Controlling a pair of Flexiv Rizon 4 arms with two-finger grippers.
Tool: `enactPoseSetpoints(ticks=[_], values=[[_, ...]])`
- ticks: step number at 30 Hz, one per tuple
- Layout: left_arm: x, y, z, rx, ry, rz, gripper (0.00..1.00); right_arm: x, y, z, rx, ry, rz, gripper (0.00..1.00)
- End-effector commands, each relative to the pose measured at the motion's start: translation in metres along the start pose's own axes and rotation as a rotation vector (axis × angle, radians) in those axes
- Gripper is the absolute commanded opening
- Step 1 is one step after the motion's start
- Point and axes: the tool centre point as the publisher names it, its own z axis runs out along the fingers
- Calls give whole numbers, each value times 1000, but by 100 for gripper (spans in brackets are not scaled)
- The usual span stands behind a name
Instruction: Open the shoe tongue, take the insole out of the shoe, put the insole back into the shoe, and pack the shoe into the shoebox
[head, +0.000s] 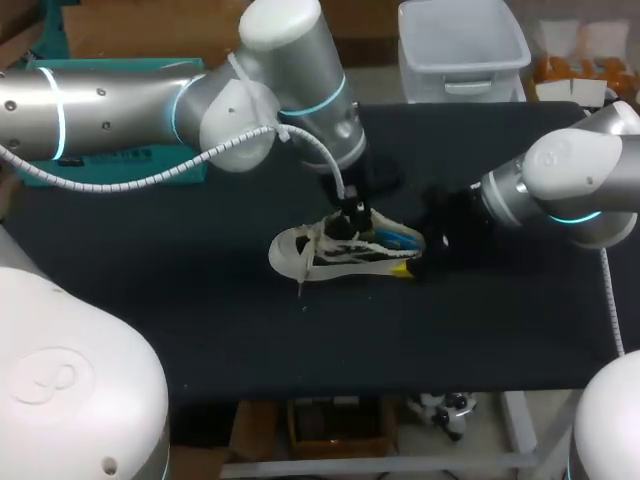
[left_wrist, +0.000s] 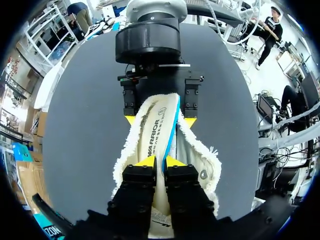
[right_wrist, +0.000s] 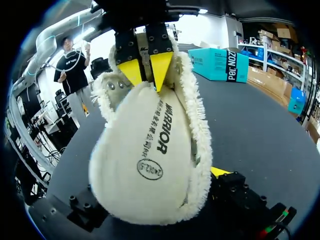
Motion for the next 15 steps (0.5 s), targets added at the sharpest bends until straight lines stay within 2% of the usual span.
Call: enactPoseSetpoints(ticks=[1, 7, 15], values=[[-5, 9, -9, 108, 117, 49, 0, 0, -5, 6, -1, 2, 1, 0], [3, 1, -19, 177, 190, 128, 0, 0, -5, 6, -1, 2, 1, 0], [20, -26, -43, 284, 233, 246, 0, 0, -5, 6, -1, 2, 1, 0]])
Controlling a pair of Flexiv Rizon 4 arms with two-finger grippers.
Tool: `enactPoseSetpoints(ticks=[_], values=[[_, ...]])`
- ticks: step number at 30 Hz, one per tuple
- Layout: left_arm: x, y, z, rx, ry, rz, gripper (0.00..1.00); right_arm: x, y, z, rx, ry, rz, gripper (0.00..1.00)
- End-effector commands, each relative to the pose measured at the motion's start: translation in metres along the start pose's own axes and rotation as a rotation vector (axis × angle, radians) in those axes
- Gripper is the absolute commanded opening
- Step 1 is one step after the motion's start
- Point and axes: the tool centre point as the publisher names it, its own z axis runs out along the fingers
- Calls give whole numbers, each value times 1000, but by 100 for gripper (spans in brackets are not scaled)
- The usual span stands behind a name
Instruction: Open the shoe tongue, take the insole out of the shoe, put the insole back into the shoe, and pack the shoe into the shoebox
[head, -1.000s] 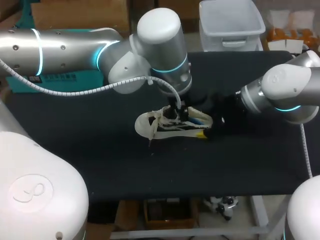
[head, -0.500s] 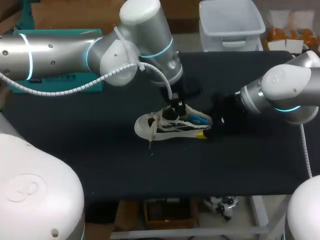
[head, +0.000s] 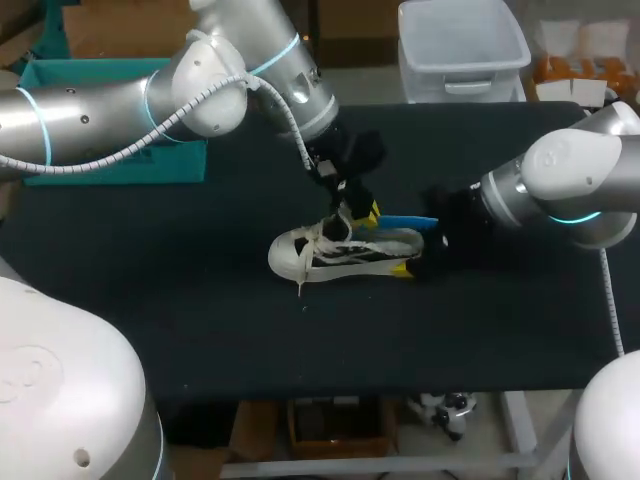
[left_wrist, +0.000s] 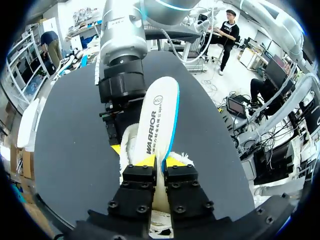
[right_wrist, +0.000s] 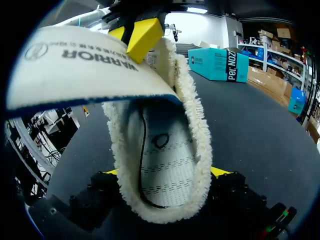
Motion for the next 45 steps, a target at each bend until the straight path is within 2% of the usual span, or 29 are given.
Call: enactPoseSetpoints(ticks=[1, 14, 23, 24, 25, 26, 34, 37, 45], values=[[8, -9, -9, 48, 7, 33, 0, 0, -5, 6, 0, 1, 1, 0], [29, -54, -40, 211, 73, 174, 0, 0, -5, 6, 0, 1, 1, 0], [40, -72, -59, 297, 102, 242, 0, 1, -6, 1, 11, 4, 3, 0], [41, -73, -61, 305, 104, 248, 0, 1, -6, 0, 12, 4, 3, 9], [42, -75, -63, 312, 105, 253, 0, 1, -6, -1, 15, 5, 4, 42], [43, -76, -64, 323, 112, 261, 0, 1, -6, -3, 21, 8, 9, 100], [51, -91, -82, 394, 144, 327, 0, 9, -11, -26, 82, -7, 65, 100], [57, -96, -88, 414, 149, 353, 0, 14, -11, -39, 140, -8, 93, 100], [68, -98, -107, 447, 156, 386, 0, 19, 2, -76, 240, -41, 83, 100]])
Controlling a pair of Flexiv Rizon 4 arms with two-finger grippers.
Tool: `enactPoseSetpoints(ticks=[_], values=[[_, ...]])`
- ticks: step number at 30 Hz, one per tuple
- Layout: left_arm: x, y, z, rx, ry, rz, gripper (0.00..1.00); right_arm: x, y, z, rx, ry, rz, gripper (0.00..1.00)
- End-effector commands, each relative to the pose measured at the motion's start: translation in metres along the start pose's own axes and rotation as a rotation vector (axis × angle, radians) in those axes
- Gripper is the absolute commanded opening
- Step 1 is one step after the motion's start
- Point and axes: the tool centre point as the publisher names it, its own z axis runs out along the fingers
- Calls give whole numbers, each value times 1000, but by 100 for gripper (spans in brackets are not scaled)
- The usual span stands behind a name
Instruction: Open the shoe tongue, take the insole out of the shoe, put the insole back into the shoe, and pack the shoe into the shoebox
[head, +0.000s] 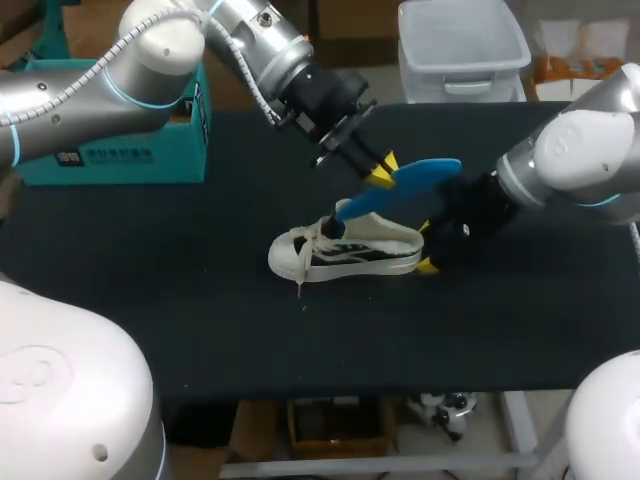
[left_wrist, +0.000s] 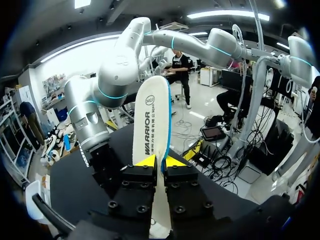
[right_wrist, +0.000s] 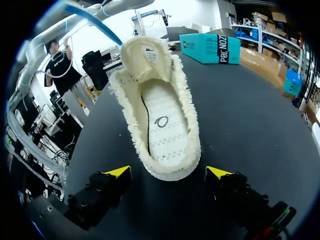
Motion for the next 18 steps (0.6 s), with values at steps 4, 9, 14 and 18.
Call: enactPoseSetpoints(ticks=[4, 9, 14, 18], values=[[21, -1, -22, 17, -27, 9, 0, 11, 28, -43, 145, -37, -39, 100], [36, 8, -40, 16, -63, -14, 0, 6, 52, -49, 243, -34, -69, 100], [51, 26, -58, 4, -130, -63, 0, 0, 70, -44, 331, -34, -76, 100], [68, 45, -75, -8, -191, -120, 0, -5, 88, -36, 403, -26, -102, 100]])
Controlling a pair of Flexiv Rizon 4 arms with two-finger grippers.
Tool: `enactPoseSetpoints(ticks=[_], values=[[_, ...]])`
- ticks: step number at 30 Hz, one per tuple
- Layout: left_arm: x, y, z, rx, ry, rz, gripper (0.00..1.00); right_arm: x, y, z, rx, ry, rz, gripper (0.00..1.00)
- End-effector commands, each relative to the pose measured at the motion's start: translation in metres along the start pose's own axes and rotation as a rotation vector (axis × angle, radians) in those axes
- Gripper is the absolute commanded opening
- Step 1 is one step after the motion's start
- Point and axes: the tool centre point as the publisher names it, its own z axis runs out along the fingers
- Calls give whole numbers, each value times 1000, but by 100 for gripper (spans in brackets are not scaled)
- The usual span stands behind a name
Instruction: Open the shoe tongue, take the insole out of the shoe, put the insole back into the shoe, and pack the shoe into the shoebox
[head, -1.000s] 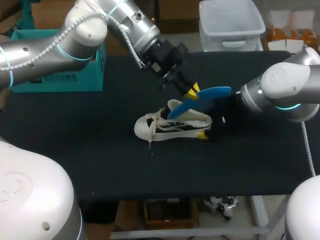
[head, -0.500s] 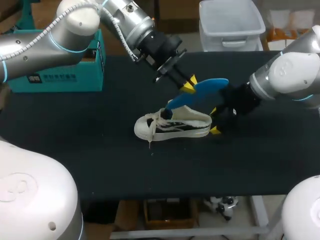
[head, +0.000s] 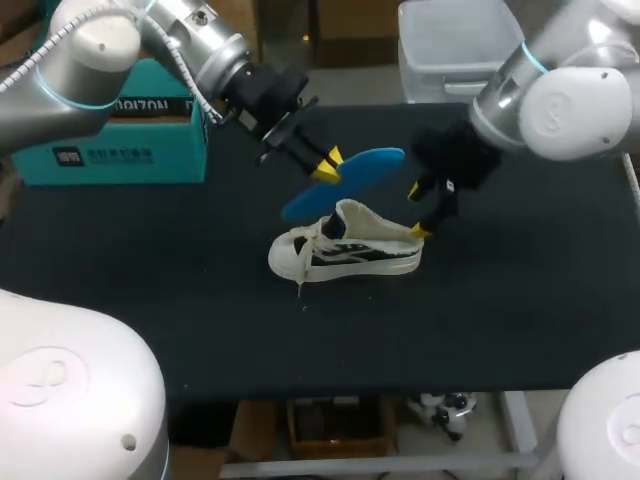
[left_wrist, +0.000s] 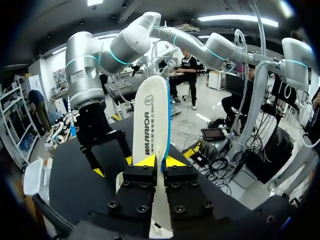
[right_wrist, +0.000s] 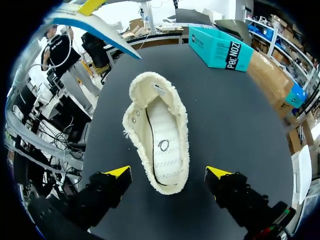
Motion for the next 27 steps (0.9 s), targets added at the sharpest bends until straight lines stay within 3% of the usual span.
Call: enactPoseSetpoints(ticks=[1, 9, 27], values=[[24, 13, -16, 2, -120, -23, 0, -10, 18, 7, 184, 23, -7, 100], [35, 42, -38, -45, -200, -126, 0, -20, 40, 19, 261, 22, -21, 100], [44, 70, -58, -103, -273, -222, 0, -12, 58, 51, 322, -18, 16, 100]])
